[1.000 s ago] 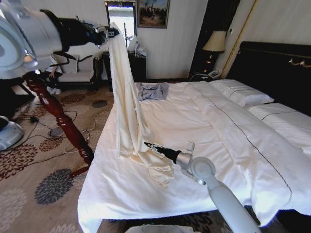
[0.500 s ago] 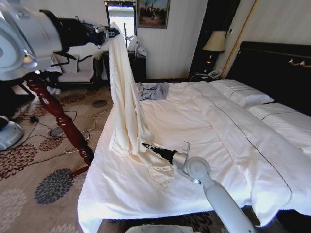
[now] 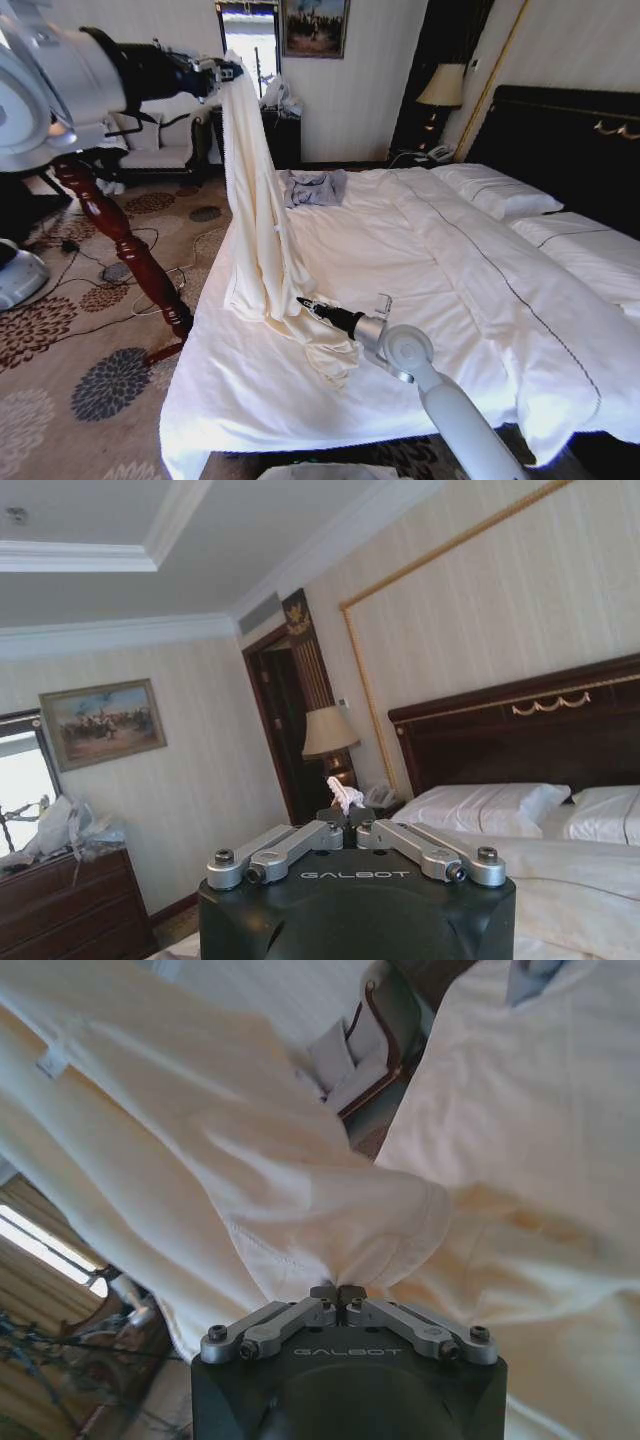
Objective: Pick up the clothes from the bed and hang them on the clothes hanger.
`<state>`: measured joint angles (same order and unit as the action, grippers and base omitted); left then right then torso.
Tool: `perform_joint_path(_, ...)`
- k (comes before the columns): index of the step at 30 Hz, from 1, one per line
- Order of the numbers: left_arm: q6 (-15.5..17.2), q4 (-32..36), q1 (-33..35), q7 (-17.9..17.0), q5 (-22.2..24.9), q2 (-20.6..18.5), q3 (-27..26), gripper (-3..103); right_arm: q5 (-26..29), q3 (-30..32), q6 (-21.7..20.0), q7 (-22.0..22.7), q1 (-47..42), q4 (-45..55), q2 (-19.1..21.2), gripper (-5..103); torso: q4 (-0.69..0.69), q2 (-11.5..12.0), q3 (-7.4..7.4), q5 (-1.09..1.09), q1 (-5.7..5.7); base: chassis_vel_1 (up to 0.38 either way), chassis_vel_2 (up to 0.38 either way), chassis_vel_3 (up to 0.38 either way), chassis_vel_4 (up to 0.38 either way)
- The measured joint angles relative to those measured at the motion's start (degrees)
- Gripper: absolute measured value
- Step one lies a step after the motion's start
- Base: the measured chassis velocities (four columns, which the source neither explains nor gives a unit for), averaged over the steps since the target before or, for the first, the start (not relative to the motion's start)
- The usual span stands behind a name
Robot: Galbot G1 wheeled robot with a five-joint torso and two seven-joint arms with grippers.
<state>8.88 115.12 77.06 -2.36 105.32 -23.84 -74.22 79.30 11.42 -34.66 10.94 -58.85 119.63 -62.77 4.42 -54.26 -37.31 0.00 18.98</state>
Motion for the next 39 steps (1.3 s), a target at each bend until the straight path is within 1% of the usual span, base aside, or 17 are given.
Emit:
perform_joint_path(2, 0.0, 0.92, -0.13, -0.66, -0.92, 2.66, -0.01, 1, 0.42, 2.25, 1.54, 1.07, 0.83, 1.51, 2.36, 0, 0.0, 0.0, 0.0, 0.01, 0.0, 0.0, 0.0, 0.0, 0.0)
perform_joint_path(3, 0.0, 0.92, -0.13, -0.66, -0.92, 2.66, -0.01, 1, 0.42, 2.25, 1.54, 1.07, 0.83, 1.51, 2.36, 0, 0.0, 0.0, 0.0, 0.01, 0.0, 0.0, 0.0, 0.0, 0.0)
perform_joint_path(6, 0.0, 2.14, -0.17, -1.71, -2.28, 6.63, -0.04, 1, 1.44, 6.69, 2.7, 2.64, 2.42, 4.0, 5.65, 0, 0.0, 0.0, 0.0, 0.0, 0.0, 0.0, 0.0, 0.0, 0.0)
perform_joint_path(7, 0.0, 2.14, -0.17, -1.71, -2.28, 6.63, -0.04, 1, 1.44, 6.69, 2.7, 2.64, 2.42, 4.0, 5.65, 0, 0.0, 0.0, 0.0, 0.0, 0.0, 0.0, 0.0, 0.0, 0.0)
perform_joint_path(10, -0.21, 3.83, -0.19, -3.63, -3.59, 11.21, 0.18, 1, 4.76, 12.59, 2.87, 5.11, 5.13, 6.63, 9.24, 0, 0.0, 0.0, 0.0, -0.01, 0.0, 0.0, 0.0, 0.0, 0.0)
perform_joint_path(11, -0.21, 3.83, -0.19, -3.63, -3.59, 11.21, 0.18, 1, 4.76, 12.59, 2.87, 5.11, 5.13, 6.63, 9.24, 0, 0.0, 0.0, 0.0, -0.01, 0.0, 0.0, 0.0, 0.0, 0.0)
perform_joint_path(14, -0.69, 5.43, -1.22, -4.83, -5.17, 16.11, 1.62, 1, 6.92, 17.05, 2.76, 6.2, 7.57, 8.13, 12.98, 0, 0.01, 0.0, 0.0, 0.0, 0.0, 0.0, 0.0, 0.0, 0.0)
perform_joint_path(19, -1.03, 6.96, -4.04, -5.14, -6.63, 20.79, 3.65, 1, 9.85, 19.65, 2.77, 7.52, 11.75, 9.25, 16.65, 0, -0.01, 0.0, 0.01, 0.0, -0.01, 0.0, 0.0, 0.0, 0.0)
perform_joint_path(23, -1.56, 6.66, -4.88, -5.97, -8.0, 22.25, 3.74, 1, 12.29, 20.67, 2.87, 9.0, 16.58, 9.36, 19.07, 0, -0.01, 0.0, 0.0, 0.01, 0.0, 0.0, 0.0, 0.0, 0.0)
perform_joint_path(26, -1.74, 6.9, -6.57, -6.64, -8.16, 23.65, 3.77, 1, 15.47, 22.15, 3.28, 9.87, 20.28, 8.73, 23.22, 0, 0.0, 0.0, 0.0, 0.01, 0.0, 0.0, 0.0, 0.0, 0.0)
perform_joint_path(27, -1.74, 6.9, -6.57, -6.64, -8.16, 23.65, 3.77, 1, 15.47, 22.15, 3.28, 9.87, 20.28, 8.73, 23.22, 0, 0.0, 0.0, 0.0, 0.01, 0.0, 0.0, 0.0, 0.0, 0.0)
perform_joint_path(28, -1.79, 7.37, -6.87, -7.1, -8.31, 24.19, 3.84, 1, 16.36, 22.55, 3.37, 9.97, 21.29, 8.29, 24.76, 0, 0.0, 0.0, 0.0, 0.01, 0.0, 0.0, 0.0, 0.0, 0.0)
perform_joint_path(31, -1.98, 8.96, -6.76, -8.17, -10.02, 26.26, 4.24, 1, 18.39, 22.92, 3.49, 10.71, 24.47, 6.33, 28.72, 0, 0.01, 0.0, 0.01, 0.02, -0.01, 0.0, 0.0, 0.0, 0.0)
perform_joint_path(32, -1.98, 8.96, -6.76, -8.17, -10.02, 26.26, 4.24, 1, 18.39, 22.92, 3.49, 10.71, 24.47, 6.33, 28.72, 0, 0.01, 0.0, 0.01, 0.02, -0.01, 0.0, 0.0, 0.0, 0.0)
perform_joint_path(36, -2.01, 11.34, -5.43, -9.28, -14.33, 29.91, 5.33, 1, 19.14, 19.53, 3.56, 10.98, 30.5, 3.02, 32.78, 0, 0.01, 0.0, 0.0, 0.0, 0.0, 0.0, 0.0, 0.0, 0.0)
perform_joint_path(38, -2.01, 11.77, -5.17, -9.58, -15.66, 30.68, 5.73, 1, 18.53, 17.86, 3.56, 10.92, 32.54, 1.83, 33.41, 0, 0.01, 0.0, 0.0, -0.01, 0.0, 0.0, 0.0, 0.0, 0.0)
perform_joint_path(39, -2.01, 12.21, -4.92, -10.42, -17.43, 31.74, 6.37, 1, 17.42, 14.83, 3.55, 10.88, 36.08, -0.02, 33.74, 0, 0.01, 0.0, 0.0, -0.01, -0.01, 0.0, 0.0, 0.0, 0.0)
